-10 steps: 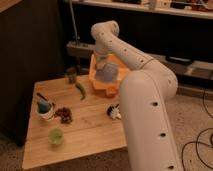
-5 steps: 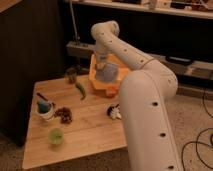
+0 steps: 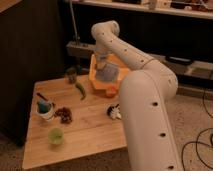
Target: Wipe tray with towel
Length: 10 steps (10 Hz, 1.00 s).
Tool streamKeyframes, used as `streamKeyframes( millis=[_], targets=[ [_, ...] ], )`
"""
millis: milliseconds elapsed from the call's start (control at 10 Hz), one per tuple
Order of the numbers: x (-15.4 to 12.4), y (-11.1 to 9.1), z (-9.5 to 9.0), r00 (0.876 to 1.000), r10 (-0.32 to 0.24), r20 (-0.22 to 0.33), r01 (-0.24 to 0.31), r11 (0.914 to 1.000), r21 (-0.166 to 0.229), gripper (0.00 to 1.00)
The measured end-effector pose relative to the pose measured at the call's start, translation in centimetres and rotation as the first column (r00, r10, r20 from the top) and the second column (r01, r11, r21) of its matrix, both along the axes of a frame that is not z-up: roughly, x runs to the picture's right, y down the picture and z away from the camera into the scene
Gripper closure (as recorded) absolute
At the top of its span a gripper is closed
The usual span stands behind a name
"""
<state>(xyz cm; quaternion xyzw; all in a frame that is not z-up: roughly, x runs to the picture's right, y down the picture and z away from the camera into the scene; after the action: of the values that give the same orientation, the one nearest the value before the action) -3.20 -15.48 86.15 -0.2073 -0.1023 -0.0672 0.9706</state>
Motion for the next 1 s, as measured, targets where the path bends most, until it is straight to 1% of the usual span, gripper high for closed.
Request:
streamKeyframes(
  millis=[100,200,300,400,500,600,700,1000],
  targets=[
    [0.5,-1.5,-0.1,1.0,-0.003,0.002,0.003,0.9995,0.031,1.0],
    [1.4,-3.4,-0.3,1.0,-0.003,0.002,0.003,0.9981,0.062,1.0],
    [2.0,-5.8,-0.2,1.0,-0.004,0.014,0.003,0.9956,0.094,1.0],
    [2.0,-7.5,-0.4,1.0,-0.01,0.027,0.007,0.9928,0.12,1.0],
    [2.4,-8.6,-0.5,0.999,-0.013,0.03,0.009,0.9904,0.138,1.0],
    [2.8,-9.3,-0.6,0.999,-0.015,0.032,0.01,0.9883,0.152,1.0],
    [2.9,-9.6,-0.7,0.999,-0.015,0.033,0.009,0.9876,0.157,1.0],
    [2.7,-9.6,-0.7,0.999,-0.017,0.033,0.011,0.9876,0.157,1.0]
  ],
)
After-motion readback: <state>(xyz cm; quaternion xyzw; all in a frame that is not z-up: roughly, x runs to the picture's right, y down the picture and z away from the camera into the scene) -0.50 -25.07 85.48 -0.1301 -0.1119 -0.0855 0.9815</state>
